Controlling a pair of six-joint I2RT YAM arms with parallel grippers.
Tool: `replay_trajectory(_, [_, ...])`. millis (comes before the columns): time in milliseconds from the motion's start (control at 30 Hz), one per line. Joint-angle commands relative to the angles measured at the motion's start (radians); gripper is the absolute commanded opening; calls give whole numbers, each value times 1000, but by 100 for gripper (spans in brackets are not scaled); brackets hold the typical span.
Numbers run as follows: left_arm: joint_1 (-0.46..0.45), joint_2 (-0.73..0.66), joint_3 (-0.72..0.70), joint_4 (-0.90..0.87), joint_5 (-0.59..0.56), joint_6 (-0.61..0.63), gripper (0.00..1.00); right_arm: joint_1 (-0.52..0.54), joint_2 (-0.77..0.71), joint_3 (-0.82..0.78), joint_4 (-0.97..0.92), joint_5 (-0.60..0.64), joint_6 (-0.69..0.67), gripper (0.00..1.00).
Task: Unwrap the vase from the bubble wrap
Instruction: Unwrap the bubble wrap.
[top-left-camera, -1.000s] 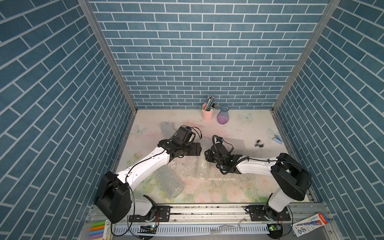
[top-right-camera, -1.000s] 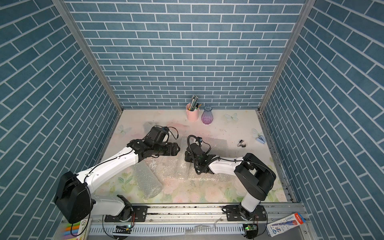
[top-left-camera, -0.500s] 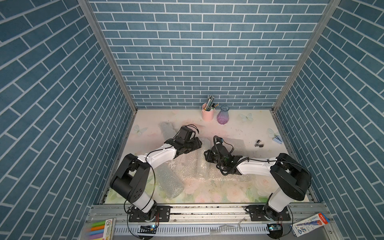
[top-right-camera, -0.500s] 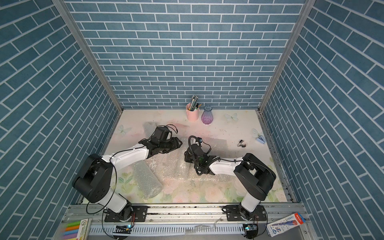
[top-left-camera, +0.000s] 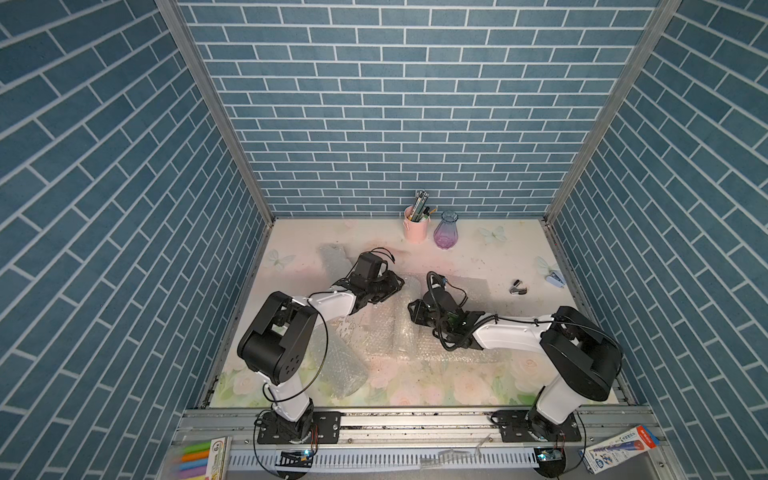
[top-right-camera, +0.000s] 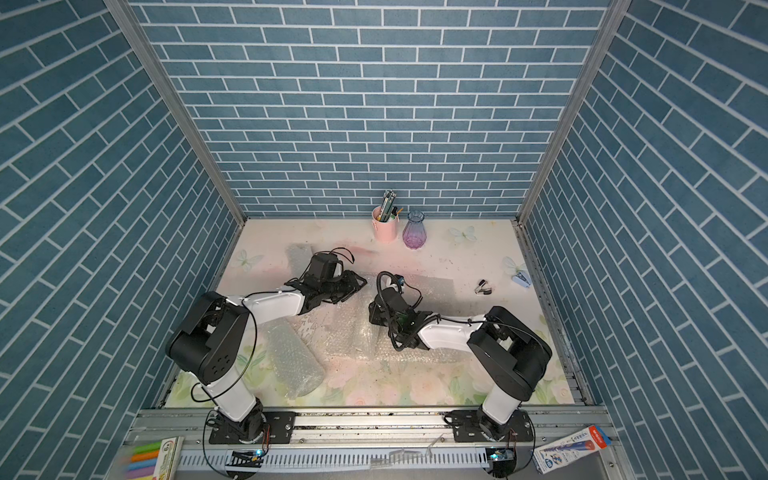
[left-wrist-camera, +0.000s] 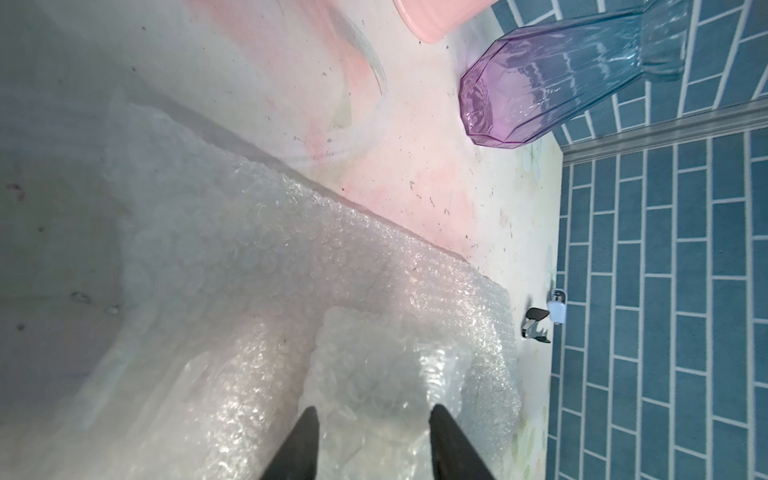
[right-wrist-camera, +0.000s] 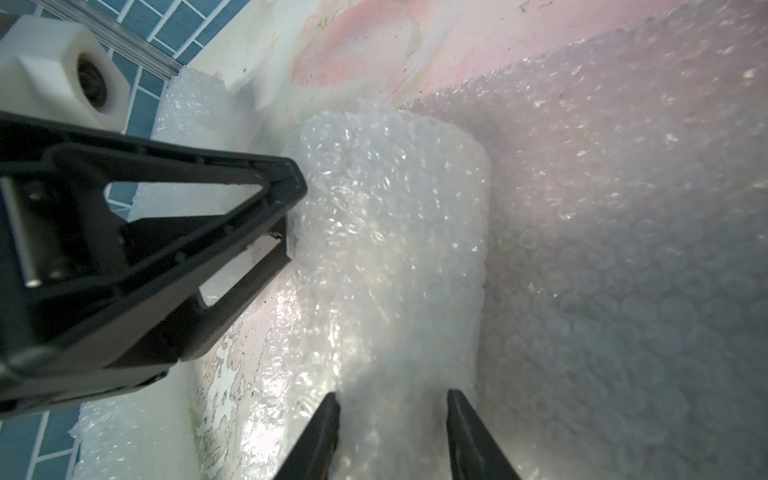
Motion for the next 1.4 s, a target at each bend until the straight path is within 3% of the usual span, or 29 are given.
replay_trajectory(0, [7,-10,-11,43,22,-8,38,5,22,12,-38,-9,-14,42])
replay_trajectory(233, [7,-77,-21,12,6,9,18,4,30,21,-40,-19,-14,42])
replay_trajectory(633, [-7,-97,-10,-6,16,41,8,4,30,19,-40,-19,-16,42])
replay_trajectory(1100, [-104,-67,106,-65,-15,86,0,4,12,-5,-21,-4,-12,42])
replay_trajectory(1367, [-134,-33,153,-86,-31,92,0,5,-44,-63,21,20,-21,62])
